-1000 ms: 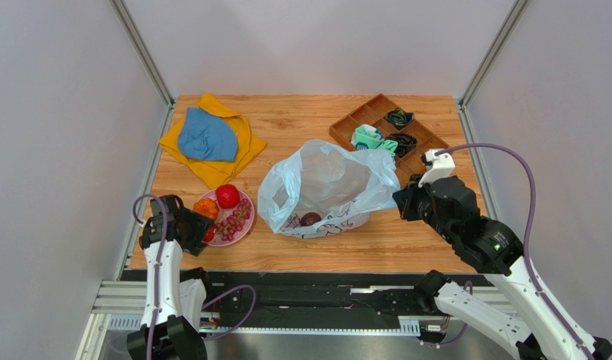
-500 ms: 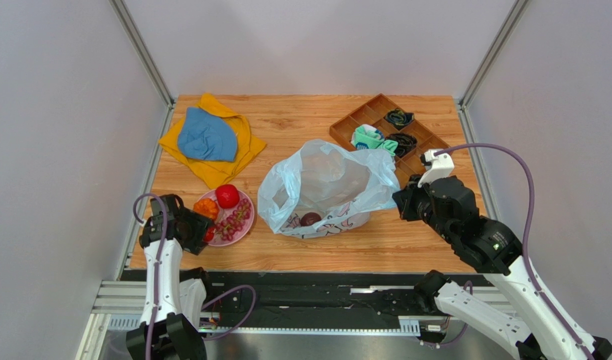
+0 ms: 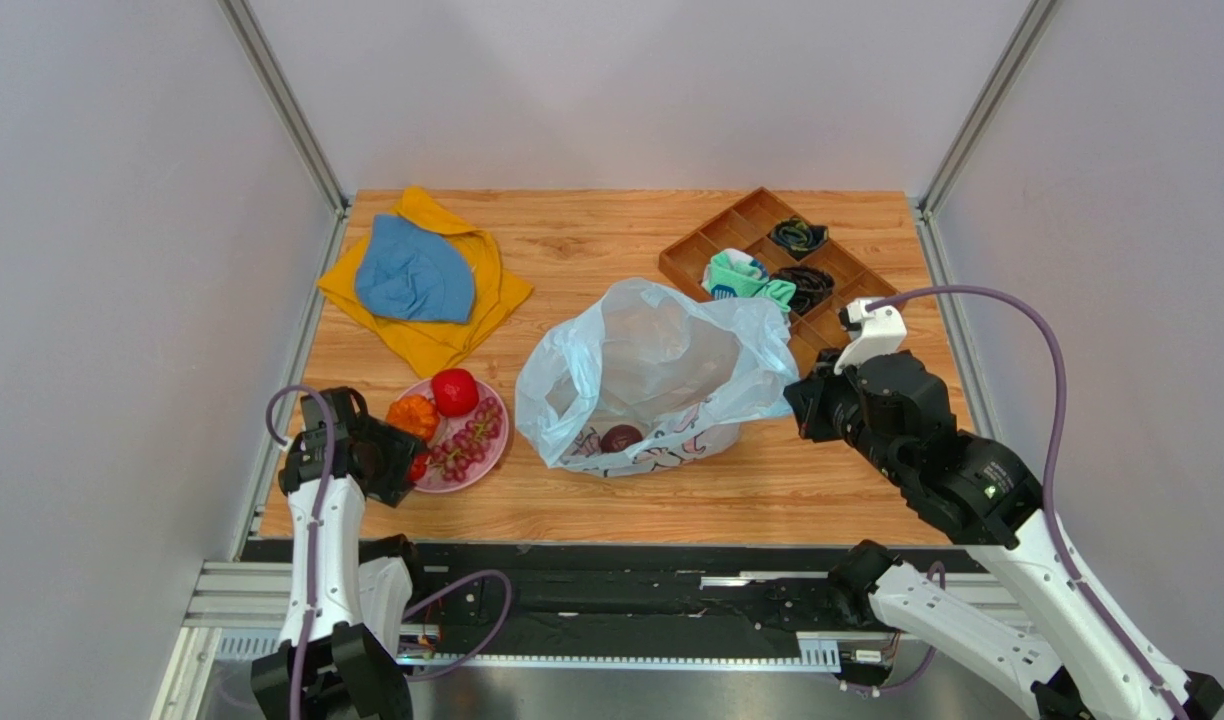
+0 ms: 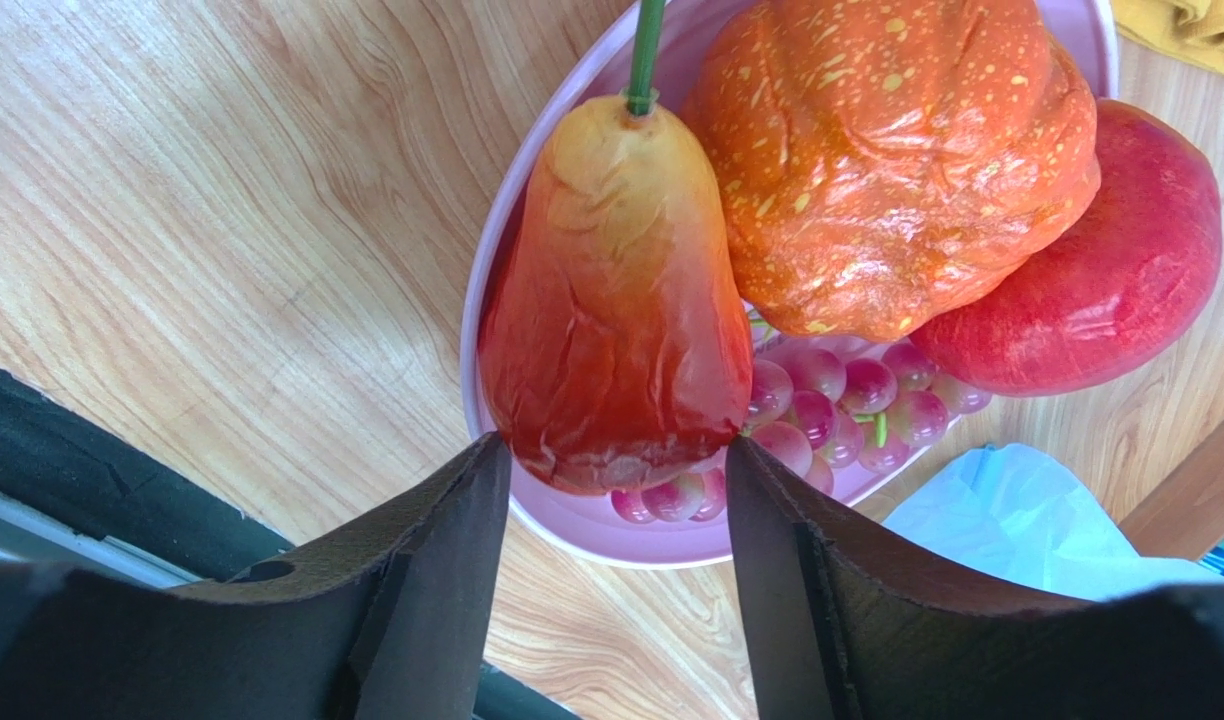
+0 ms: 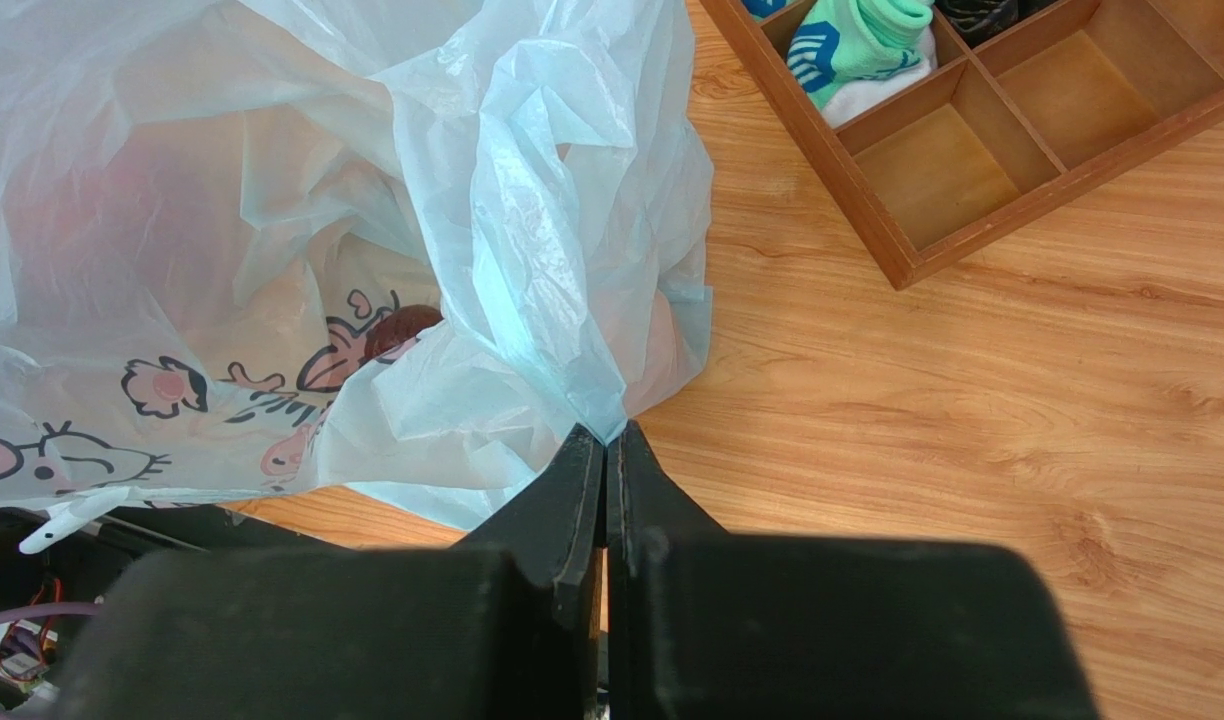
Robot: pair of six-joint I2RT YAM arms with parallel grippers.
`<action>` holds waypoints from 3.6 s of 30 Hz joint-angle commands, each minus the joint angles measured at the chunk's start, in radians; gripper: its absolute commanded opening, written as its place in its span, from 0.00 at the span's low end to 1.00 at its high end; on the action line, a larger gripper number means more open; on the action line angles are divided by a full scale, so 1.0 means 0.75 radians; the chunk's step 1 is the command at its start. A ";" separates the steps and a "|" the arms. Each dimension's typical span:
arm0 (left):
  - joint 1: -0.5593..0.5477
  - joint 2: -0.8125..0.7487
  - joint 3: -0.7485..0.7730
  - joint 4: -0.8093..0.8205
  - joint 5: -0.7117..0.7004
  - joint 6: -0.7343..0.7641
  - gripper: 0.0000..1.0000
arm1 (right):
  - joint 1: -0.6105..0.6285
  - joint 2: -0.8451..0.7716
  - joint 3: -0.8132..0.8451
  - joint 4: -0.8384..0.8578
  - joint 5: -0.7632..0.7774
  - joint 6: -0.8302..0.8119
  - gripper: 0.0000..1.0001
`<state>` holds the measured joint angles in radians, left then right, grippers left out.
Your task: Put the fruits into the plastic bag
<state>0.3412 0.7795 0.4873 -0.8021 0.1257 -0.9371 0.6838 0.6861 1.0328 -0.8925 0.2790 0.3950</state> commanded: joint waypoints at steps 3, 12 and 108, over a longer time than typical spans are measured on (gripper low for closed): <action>0.013 -0.043 0.042 0.004 -0.004 0.012 0.59 | -0.002 -0.013 -0.005 0.055 0.021 -0.007 0.00; 0.013 -0.078 0.052 0.000 0.041 0.049 0.56 | 0.000 -0.017 -0.011 0.055 0.014 -0.009 0.00; -0.052 -0.058 0.369 -0.011 0.196 0.214 0.50 | -0.002 -0.021 -0.025 0.059 -0.010 0.005 0.00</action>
<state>0.3237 0.7380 0.6758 -0.8513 0.2649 -0.8204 0.6838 0.6727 0.9955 -0.8734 0.2771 0.3927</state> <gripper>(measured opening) 0.625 0.007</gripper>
